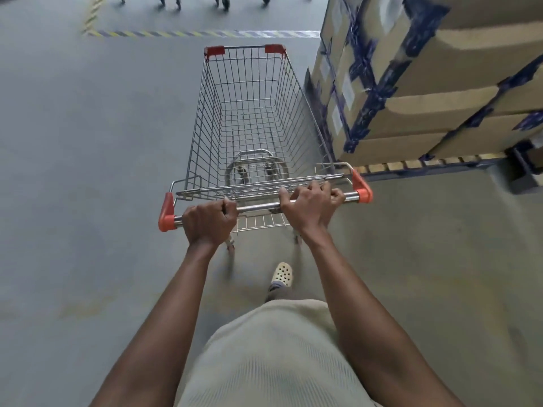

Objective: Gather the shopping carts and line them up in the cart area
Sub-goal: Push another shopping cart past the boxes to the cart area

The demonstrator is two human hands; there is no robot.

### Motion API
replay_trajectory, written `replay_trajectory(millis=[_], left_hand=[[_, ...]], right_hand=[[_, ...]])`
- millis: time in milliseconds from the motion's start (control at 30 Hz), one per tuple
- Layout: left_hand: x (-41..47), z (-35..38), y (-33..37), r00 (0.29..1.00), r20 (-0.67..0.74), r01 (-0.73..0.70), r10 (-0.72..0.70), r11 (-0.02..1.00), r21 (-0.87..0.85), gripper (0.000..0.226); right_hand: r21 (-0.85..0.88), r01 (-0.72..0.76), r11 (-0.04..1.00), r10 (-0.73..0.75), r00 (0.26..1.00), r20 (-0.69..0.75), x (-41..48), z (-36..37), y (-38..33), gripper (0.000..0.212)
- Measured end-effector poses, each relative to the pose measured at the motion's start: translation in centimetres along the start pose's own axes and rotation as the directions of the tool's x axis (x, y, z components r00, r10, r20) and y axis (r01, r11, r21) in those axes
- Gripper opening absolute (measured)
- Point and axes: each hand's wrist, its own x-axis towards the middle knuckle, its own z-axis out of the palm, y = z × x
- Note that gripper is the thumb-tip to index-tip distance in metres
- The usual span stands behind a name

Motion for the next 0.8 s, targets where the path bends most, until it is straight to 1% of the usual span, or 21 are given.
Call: replay_trajectory(millis=[67,167,267,433,633,800], left_hand=[[3.9,0.6,0.3,0.999,0.017,0.034,-0.034,0.999,-0.004,0.053],[9.0,1.3,0.6,0.99,0.087,0.107,-0.107,0.994,0.013,0.052],[13.0,2.0,1.0,0.98,0.105,0.166,-0.168,0.986,0.024,0.05],[20.0,3.5,0.7,0.96,0.084,0.263,-0.268,0.963,0.064,0.053],[30.1,5.7,-1.5,0.938,0.038,0.34,-0.344,0.937,0.078,0.054],[39.4,7.2,-4.6,0.917,-0.003,0.397,-0.399,0.914,0.083,0.059]], right_hand=[[-0.005,0.022,1.0,-0.022,1.0,0.008,4.0,0.3,-1.5,0.06],[0.012,0.066,0.998,-0.066,0.997,0.039,9.5,0.9,-3.2,0.058],[0.011,0.116,0.993,-0.117,0.992,0.053,14.4,1.8,-4.9,0.059],[-0.047,0.122,0.991,-0.119,0.991,0.062,22.5,3.6,-9.3,0.06],[-0.042,0.209,0.977,-0.206,0.977,0.052,32.5,5.8,-15.7,0.059],[-0.033,0.293,0.956,-0.291,0.955,0.049,40.9,7.5,-22.7,0.057]])
